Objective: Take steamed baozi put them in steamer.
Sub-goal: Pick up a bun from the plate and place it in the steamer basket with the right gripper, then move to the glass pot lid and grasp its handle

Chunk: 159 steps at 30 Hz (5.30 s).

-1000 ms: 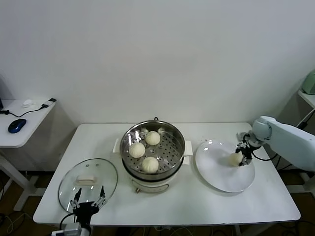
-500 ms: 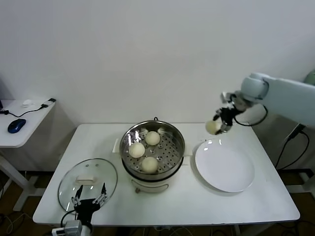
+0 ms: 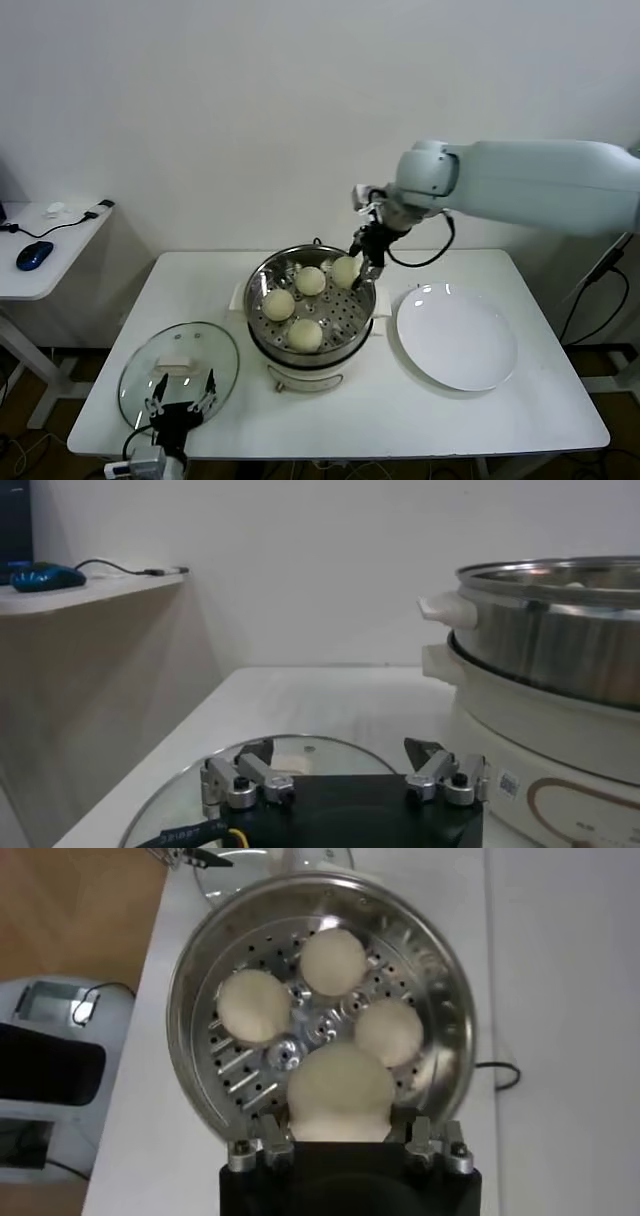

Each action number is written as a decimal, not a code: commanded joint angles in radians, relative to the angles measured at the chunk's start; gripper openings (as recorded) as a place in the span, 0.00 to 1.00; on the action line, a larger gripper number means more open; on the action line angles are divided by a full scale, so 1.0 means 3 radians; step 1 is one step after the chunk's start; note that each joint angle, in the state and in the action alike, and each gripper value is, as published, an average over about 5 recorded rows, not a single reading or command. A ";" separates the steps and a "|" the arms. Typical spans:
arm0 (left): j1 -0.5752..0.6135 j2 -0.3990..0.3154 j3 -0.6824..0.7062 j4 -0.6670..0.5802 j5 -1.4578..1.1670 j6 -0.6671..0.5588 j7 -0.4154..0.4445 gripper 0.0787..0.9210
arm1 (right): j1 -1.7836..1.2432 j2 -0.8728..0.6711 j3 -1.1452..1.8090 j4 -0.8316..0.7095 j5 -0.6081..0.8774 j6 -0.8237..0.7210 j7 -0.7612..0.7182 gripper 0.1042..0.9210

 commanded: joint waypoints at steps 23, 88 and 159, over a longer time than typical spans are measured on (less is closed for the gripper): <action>-0.0057 0.0008 -0.0015 0.0074 -0.0047 0.0007 0.0008 0.88 | -0.0597 0.0388 -0.0021 -0.0326 -0.0331 -0.0159 0.0244 0.69; -0.0067 0.0212 -0.0129 0.0268 0.1377 -0.0743 -0.0423 0.88 | -0.8122 0.0324 0.7641 0.0613 -0.1799 0.2393 0.2277 0.88; -0.0889 0.0519 -0.0162 0.1889 0.4714 -0.0410 -0.1083 0.35 | -0.8012 0.0501 0.7610 0.0667 -0.1835 0.2545 0.2258 0.88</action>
